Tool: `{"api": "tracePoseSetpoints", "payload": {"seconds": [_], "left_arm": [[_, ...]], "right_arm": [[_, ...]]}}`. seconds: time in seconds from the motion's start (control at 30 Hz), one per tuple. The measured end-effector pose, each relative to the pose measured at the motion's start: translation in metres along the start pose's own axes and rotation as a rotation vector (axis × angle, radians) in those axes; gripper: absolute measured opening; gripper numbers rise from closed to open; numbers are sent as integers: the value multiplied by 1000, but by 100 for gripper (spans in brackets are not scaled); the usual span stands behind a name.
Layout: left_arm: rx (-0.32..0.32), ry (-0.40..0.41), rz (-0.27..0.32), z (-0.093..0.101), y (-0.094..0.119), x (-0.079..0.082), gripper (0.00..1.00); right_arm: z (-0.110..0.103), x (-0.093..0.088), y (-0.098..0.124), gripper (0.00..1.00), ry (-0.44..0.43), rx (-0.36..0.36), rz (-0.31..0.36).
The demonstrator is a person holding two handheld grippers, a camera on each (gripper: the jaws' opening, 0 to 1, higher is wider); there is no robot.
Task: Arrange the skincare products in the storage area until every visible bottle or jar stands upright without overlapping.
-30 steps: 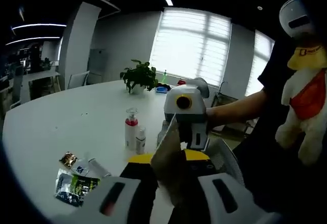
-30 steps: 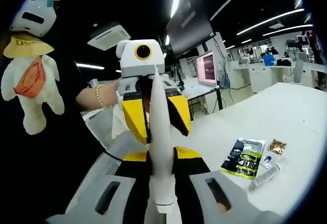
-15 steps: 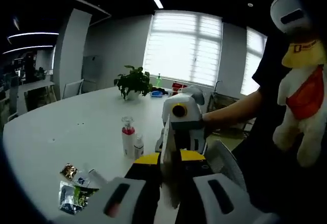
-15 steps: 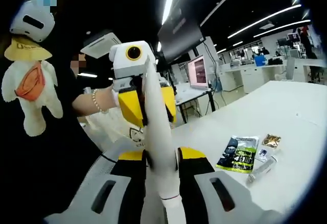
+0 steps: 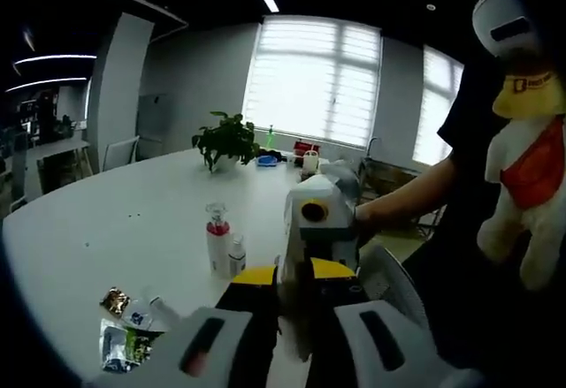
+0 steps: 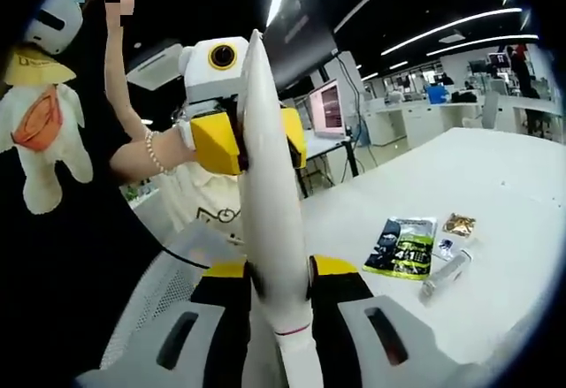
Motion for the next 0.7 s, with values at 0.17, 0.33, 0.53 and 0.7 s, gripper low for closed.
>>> {"api": "tracePoseSetpoints", "payload": {"seconds": [0.17,0.33,0.53,0.7], "left_arm": [[-1,8,-6,-3,-3,-4,10],[-14,-3,-19,-4,-10,-7,10],[-33,-32,-47,-11,-30,-12,10],[-41,-59,-86,-22,-52,-19,10]], "right_arm": [[3,-2,0,24,18,-13,-15],[7,-7,2,24,33,-35,-43],[24,-18,11,24,37,-106,-41],[39,-27,20,25,42,-182,-58]]}}
Point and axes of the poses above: the point that each gripper's makers call its tool centre point, and the gripper's own axes: y roughly backward along the fingers, z roughly to its right, x roughly out of its top, the point moved 6 cm from there along y, roughly backward along the fingers, and after that the axes turned 4 degrees about -y, right-handed, at the moved point
